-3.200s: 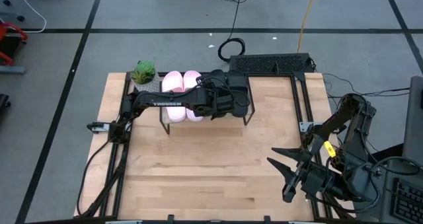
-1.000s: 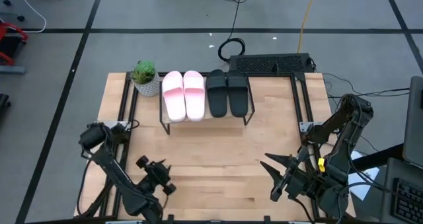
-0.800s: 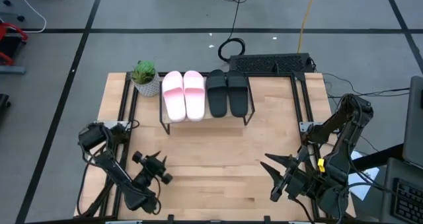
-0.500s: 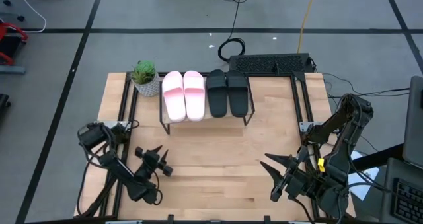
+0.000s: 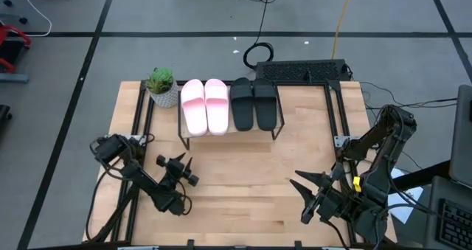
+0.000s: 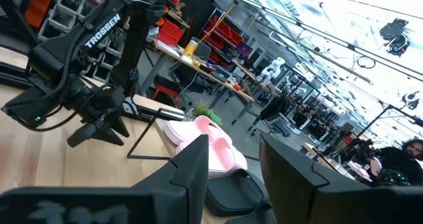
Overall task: Pick and place slides into the shelf
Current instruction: Adjust the shelf
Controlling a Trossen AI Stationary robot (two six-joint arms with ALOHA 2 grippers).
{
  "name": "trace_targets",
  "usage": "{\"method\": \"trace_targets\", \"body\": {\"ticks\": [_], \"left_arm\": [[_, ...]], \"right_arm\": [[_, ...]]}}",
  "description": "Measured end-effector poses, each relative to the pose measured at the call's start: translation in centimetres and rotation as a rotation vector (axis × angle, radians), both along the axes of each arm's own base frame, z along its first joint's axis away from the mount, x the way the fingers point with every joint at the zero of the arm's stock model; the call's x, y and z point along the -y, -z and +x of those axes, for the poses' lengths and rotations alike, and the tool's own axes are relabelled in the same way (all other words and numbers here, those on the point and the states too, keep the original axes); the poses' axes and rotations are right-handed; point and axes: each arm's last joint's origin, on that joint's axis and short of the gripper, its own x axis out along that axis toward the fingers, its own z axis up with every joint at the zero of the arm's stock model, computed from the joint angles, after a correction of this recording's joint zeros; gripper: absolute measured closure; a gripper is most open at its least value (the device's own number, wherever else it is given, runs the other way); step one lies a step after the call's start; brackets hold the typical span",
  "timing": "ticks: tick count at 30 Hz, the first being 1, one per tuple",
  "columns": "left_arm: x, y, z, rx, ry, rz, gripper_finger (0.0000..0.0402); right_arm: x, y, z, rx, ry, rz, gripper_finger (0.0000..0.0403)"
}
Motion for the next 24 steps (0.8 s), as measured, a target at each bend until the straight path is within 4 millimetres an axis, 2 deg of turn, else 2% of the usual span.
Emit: {"method": "trace_targets", "body": {"ticks": [10, 24], "left_arm": [[-1.3, 0.0, 0.9, -0.047, -0.051, 0.012, 0.0247], [-2.7, 0.7, 0.5, -0.075, -0.094, 0.038, 0.0247]], "right_arm": [[0.1, 0.0, 0.2, -0.003, 0.006, -0.005, 0.0280], [0.1, 0.0, 0.2, -0.003, 0.006, -0.004, 0.0280]]}}
